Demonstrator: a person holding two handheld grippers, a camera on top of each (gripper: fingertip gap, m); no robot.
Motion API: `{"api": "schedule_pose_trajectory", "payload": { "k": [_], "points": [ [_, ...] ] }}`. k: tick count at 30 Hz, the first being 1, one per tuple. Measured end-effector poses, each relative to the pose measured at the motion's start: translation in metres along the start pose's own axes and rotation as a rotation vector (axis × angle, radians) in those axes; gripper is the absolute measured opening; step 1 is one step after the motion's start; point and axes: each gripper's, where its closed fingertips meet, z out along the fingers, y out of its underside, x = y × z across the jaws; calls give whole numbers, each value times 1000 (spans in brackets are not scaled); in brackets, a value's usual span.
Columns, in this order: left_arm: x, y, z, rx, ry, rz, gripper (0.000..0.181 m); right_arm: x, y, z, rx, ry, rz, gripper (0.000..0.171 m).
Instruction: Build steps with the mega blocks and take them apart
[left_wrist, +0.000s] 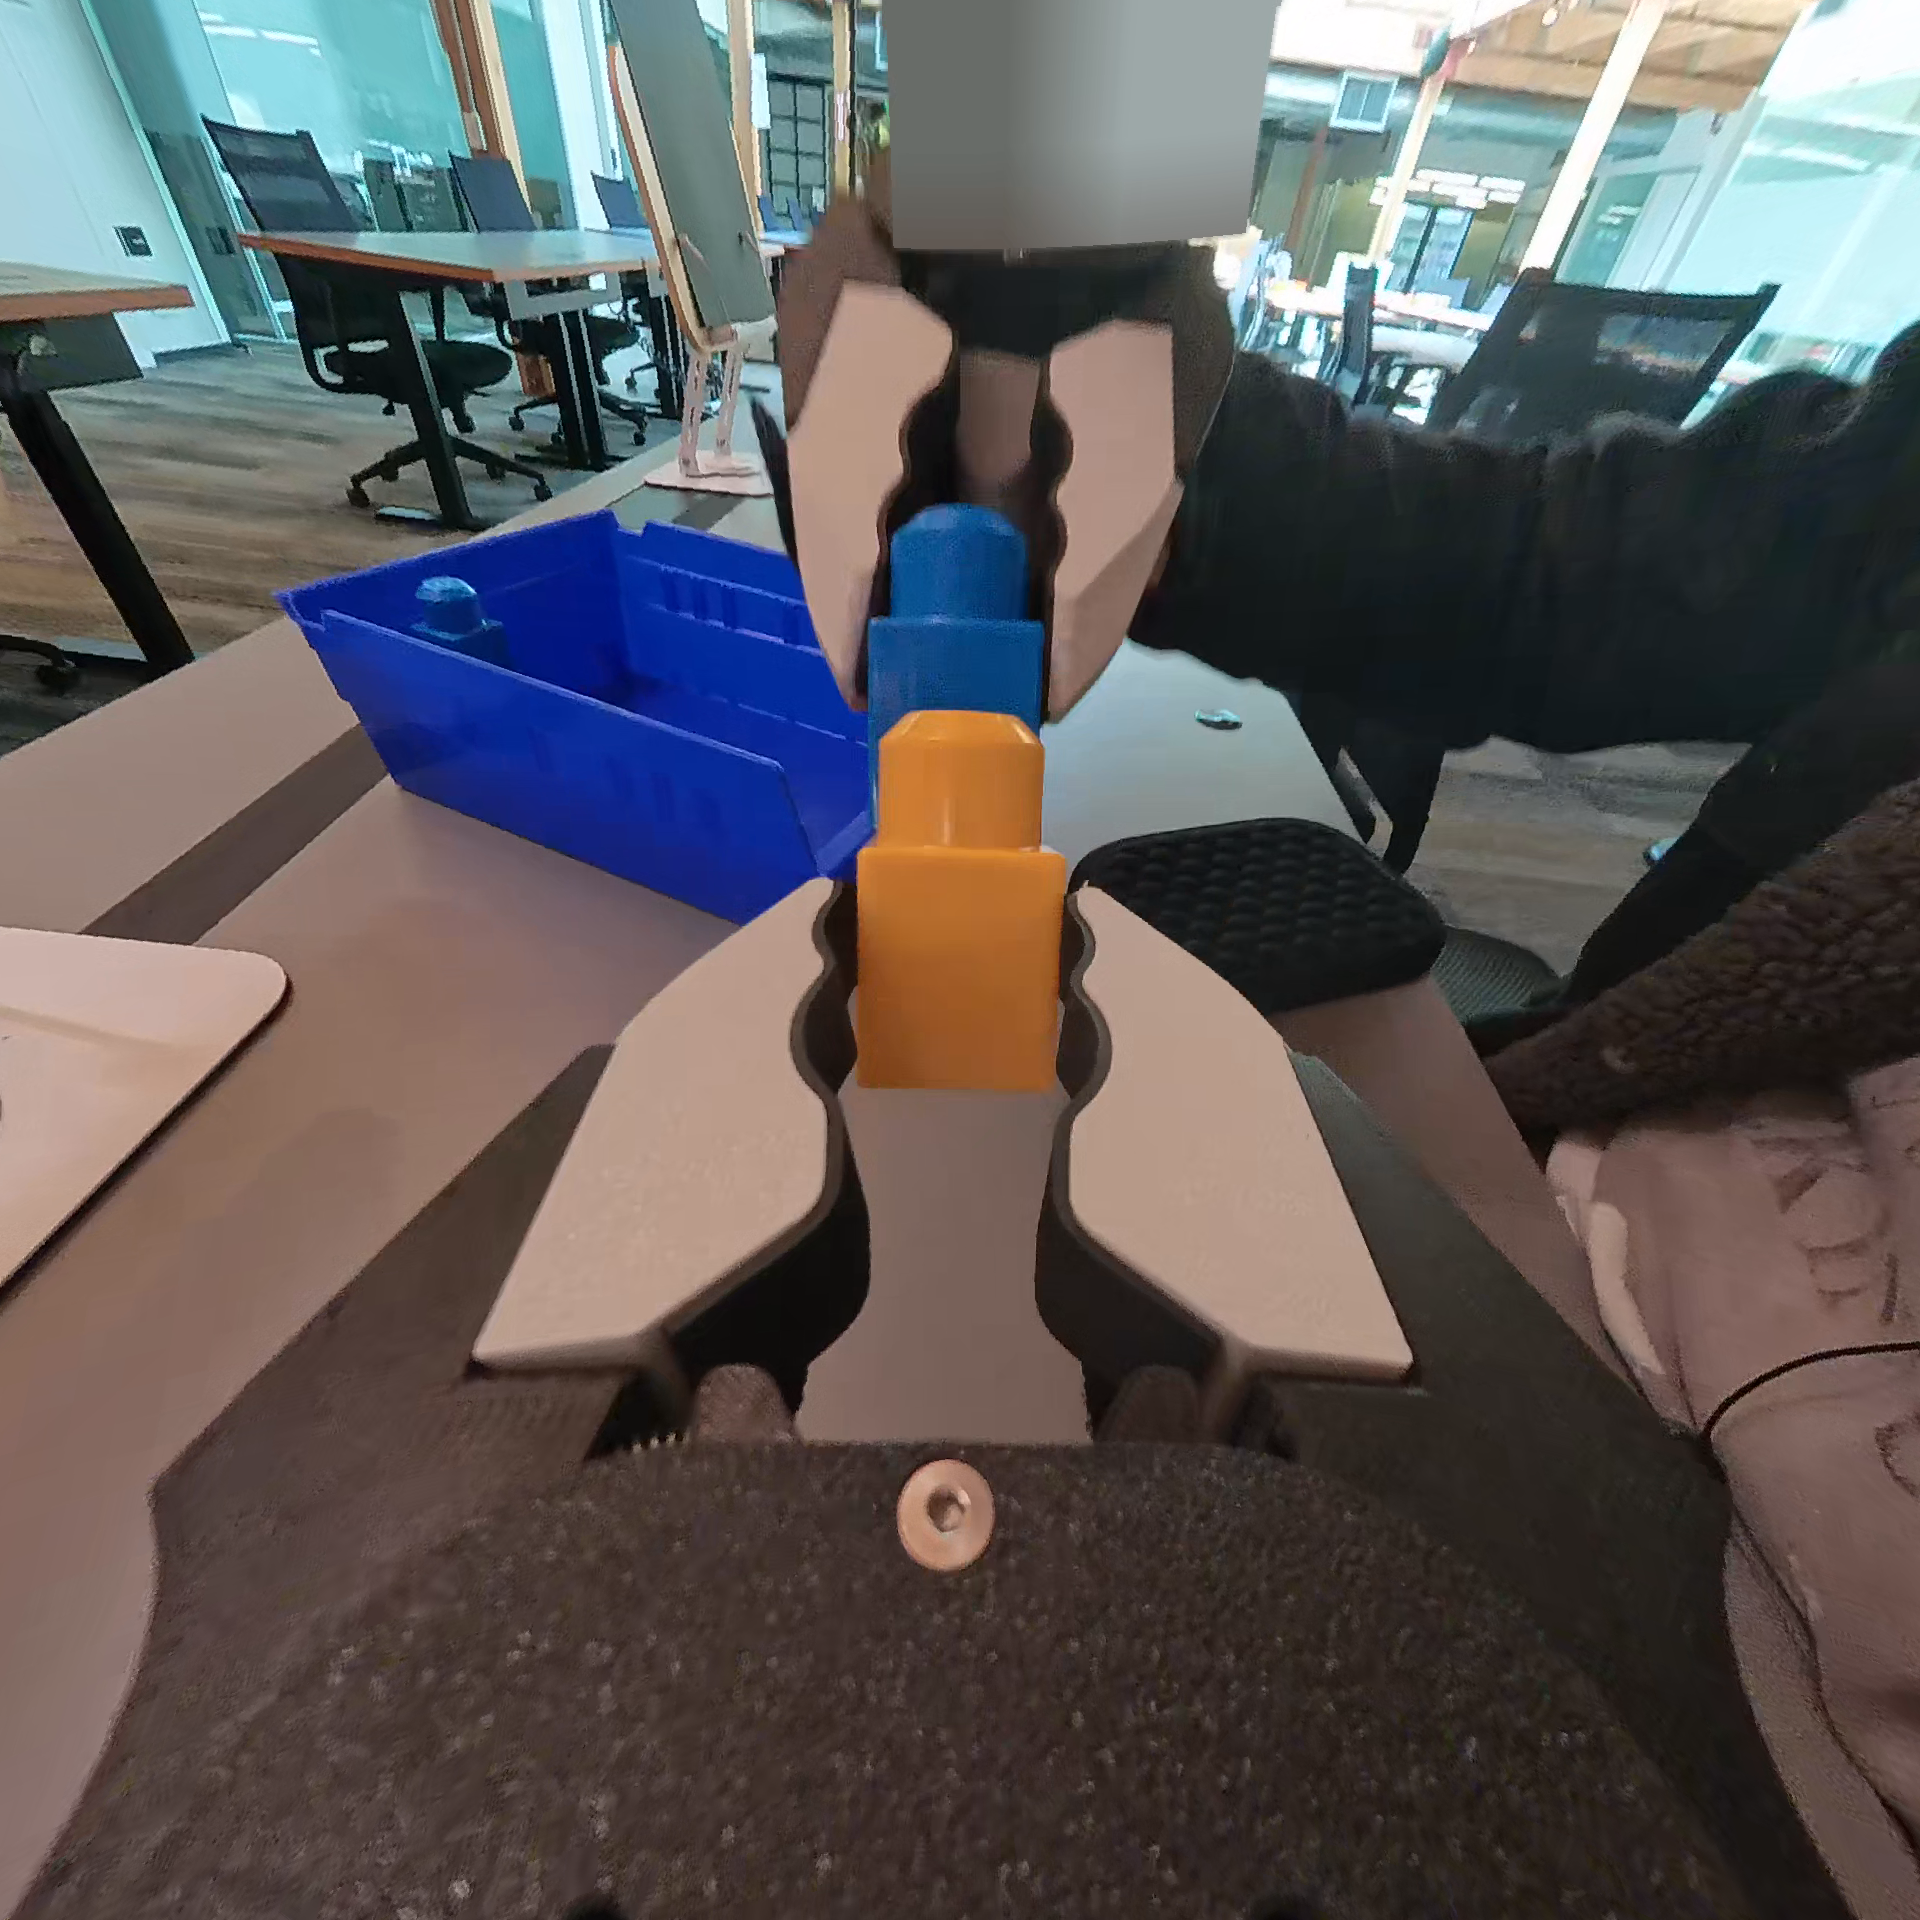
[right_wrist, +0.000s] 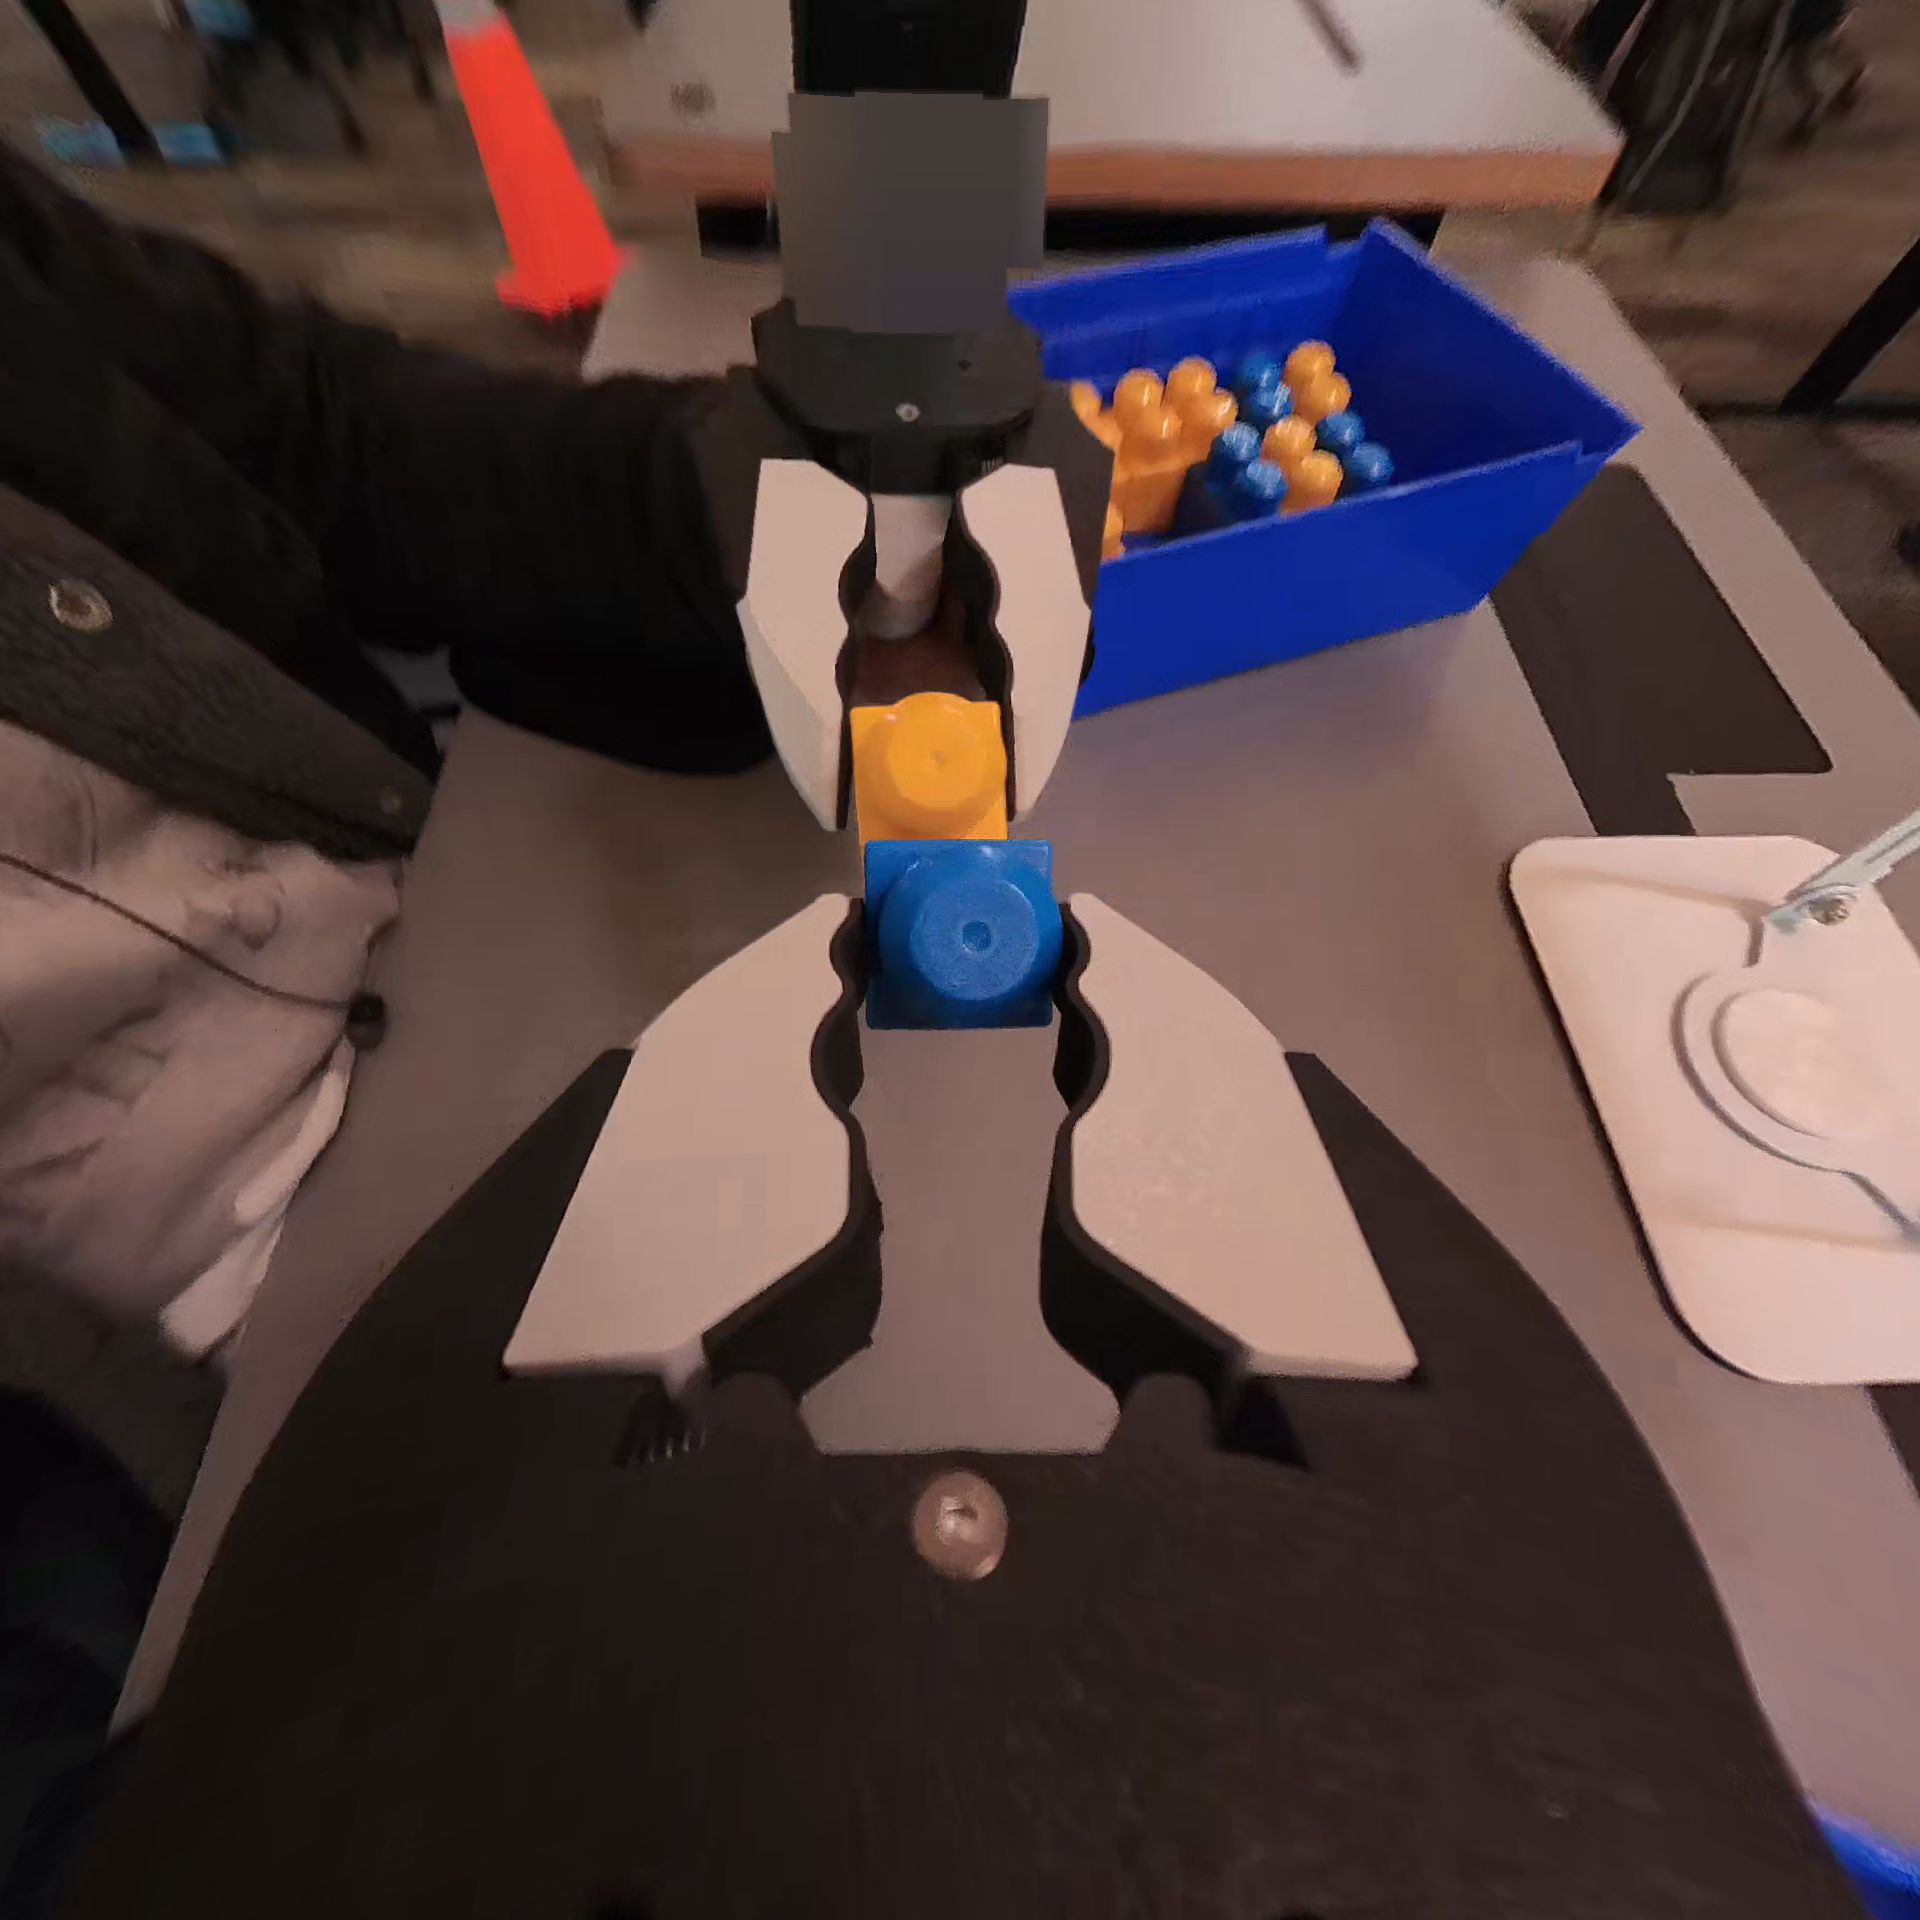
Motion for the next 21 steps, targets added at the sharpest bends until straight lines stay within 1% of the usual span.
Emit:
{"api": "schedule_pose_trajectory", "payload": {
  "k": [3, 7, 11, 16, 21],
  "points": [
    [0, 6, 4, -27, -8, 16, 38, 0, -6, -2, -123, 0, -51, 33],
    [-1, 12, 7, -68, -32, 43, 38, 0, -13, 2, -193, 11, -89, 33],
    [-3, 20, 10, -109, -52, 60, 38, -2, -22, 9, -176, 18, -110, 33],
    [-4, 21, 10, -108, -56, 58, 37, -2, -30, 13, -122, 17, -102, 33],
    [-4, 7, 2, -39, -53, 47, 37, 1, -27, 4, -78, 27, -72, 33]
  ]
}}
